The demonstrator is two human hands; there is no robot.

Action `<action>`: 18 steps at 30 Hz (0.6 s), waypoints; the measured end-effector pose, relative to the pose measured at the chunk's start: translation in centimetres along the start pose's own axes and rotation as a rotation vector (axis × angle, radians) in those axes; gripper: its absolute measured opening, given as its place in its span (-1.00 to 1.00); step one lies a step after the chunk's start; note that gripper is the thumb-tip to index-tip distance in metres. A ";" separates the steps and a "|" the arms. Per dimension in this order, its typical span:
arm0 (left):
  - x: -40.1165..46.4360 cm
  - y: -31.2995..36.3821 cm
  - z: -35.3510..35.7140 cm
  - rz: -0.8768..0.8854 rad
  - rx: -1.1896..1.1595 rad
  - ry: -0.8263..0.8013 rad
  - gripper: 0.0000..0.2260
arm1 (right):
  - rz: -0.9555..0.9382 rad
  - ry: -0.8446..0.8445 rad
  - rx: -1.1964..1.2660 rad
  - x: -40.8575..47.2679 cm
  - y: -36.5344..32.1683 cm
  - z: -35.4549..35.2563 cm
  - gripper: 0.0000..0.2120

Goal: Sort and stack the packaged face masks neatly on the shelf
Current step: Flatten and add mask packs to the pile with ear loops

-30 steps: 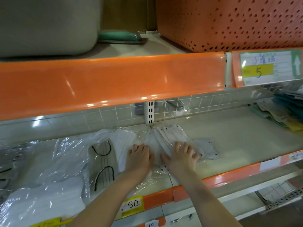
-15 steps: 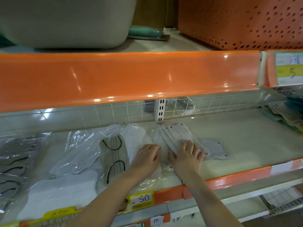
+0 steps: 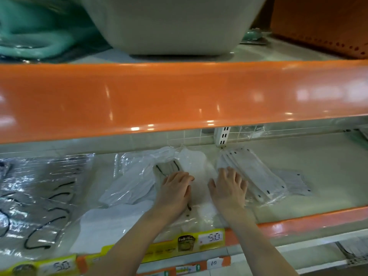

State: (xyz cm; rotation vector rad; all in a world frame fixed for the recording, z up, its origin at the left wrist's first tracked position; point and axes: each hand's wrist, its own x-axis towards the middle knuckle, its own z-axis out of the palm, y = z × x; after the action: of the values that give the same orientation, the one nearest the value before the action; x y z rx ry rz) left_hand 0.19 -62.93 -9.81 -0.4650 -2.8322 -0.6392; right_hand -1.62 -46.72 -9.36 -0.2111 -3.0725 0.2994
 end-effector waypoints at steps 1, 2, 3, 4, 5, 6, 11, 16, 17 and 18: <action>-0.4 -0.7 -0.3 0.000 0.035 -0.016 -0.67 | -0.017 0.006 0.023 -0.2 -0.8 0.0 -0.55; -0.8 -1.5 -0.7 -0.013 0.070 -0.038 -0.67 | -0.046 0.011 0.065 -0.5 -1.7 -0.2 -0.57; -1.2 -2.2 -1.3 -0.032 0.089 -0.059 -0.67 | -0.089 0.015 0.114 -0.9 -2.7 -0.2 -0.58; -1.7 -2.7 -1.9 -0.038 0.090 -0.064 -0.68 | -0.144 0.008 0.159 -1.2 -3.5 -0.4 -0.60; -2.2 -3.4 -2.4 -0.039 0.088 -0.073 -0.68 | -0.205 -0.019 0.200 -1.6 -4.4 -0.4 -0.62; -2.8 -4.1 -2.9 -0.053 0.099 -0.100 -0.67 | -0.272 -0.068 0.231 -2.1 -5.3 -0.5 -0.64; -5.9 -7.9 -4.7 -0.115 0.162 -0.154 -0.60 | -0.595 -0.286 0.173 -4.6 -9.6 0.8 -0.27; -8.6 -10.5 -6.1 -0.191 0.232 -0.342 -0.35 | -0.622 -0.271 0.025 -6.5 -10.9 1.9 -0.15; -9.0 -11.0 -6.1 -0.195 0.267 -0.339 -0.40 | -0.616 -0.263 0.023 -6.6 -11.0 2.1 -0.08; -9.4 -11.1 -6.4 -0.219 0.272 -0.368 -0.43 | -0.600 -0.260 0.030 -6.6 -11.0 2.1 -0.04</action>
State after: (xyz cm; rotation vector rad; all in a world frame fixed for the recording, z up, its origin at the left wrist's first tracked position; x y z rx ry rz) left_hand 5.89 -77.71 -10.86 -0.2455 -3.2850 -0.2082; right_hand 3.32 -58.74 -9.53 0.7938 -3.1748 0.3566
